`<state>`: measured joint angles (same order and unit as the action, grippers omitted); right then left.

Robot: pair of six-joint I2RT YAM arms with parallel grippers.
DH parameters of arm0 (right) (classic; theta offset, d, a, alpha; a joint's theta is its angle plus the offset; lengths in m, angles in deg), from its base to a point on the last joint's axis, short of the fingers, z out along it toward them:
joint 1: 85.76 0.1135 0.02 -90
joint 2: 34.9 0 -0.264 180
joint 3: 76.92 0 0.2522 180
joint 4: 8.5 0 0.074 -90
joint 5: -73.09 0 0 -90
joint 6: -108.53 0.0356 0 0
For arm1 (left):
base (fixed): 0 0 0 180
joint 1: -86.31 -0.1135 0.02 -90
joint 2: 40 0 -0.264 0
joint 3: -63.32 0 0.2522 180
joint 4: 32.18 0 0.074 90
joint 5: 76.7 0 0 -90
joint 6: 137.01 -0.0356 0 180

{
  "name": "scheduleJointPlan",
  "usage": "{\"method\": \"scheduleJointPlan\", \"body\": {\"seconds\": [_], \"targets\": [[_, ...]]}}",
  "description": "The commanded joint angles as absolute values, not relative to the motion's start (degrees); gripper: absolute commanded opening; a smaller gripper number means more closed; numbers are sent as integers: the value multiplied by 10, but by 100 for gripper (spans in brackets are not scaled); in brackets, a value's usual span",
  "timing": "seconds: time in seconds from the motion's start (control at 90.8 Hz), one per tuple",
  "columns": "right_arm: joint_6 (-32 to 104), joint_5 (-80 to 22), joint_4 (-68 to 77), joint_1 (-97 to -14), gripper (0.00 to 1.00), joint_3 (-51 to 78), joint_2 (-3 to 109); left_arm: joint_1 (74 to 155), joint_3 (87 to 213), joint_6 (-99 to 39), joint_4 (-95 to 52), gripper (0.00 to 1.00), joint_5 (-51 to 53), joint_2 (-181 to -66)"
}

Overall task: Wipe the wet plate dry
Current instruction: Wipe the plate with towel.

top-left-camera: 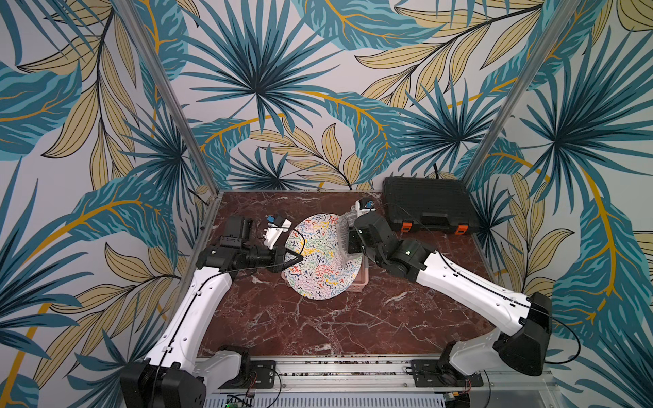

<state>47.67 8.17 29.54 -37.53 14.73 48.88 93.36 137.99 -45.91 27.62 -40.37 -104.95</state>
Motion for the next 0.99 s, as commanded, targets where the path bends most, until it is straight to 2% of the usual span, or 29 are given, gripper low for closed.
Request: {"method": "scheduleJointPlan", "body": {"seconds": [0.0, 0.253, 0.463, 0.606, 0.826, 0.98], "targets": [[461, 35, 293, -361, 0, 174, 519, 933, 1406, -469, 245, 0, -464, -1038], [422, 24, 321, -262, 0, 324, 634, 931, 1403, -469, 246, 0, -461, -1039], [421, 1, 325, -238, 0, 373, 672, 931, 1404, -469, 246, 0, -462, -1038], [436, 34, 325, -251, 0, 318, 643, 930, 1403, -469, 246, 0, -462, -1037], [491, 29, 276, -335, 0, 138, 528, 928, 1404, -465, 244, 0, -467, -1035], [489, 39, 284, -383, 0, 67, 478, 928, 1404, -463, 244, 0, -471, -1036]]}}
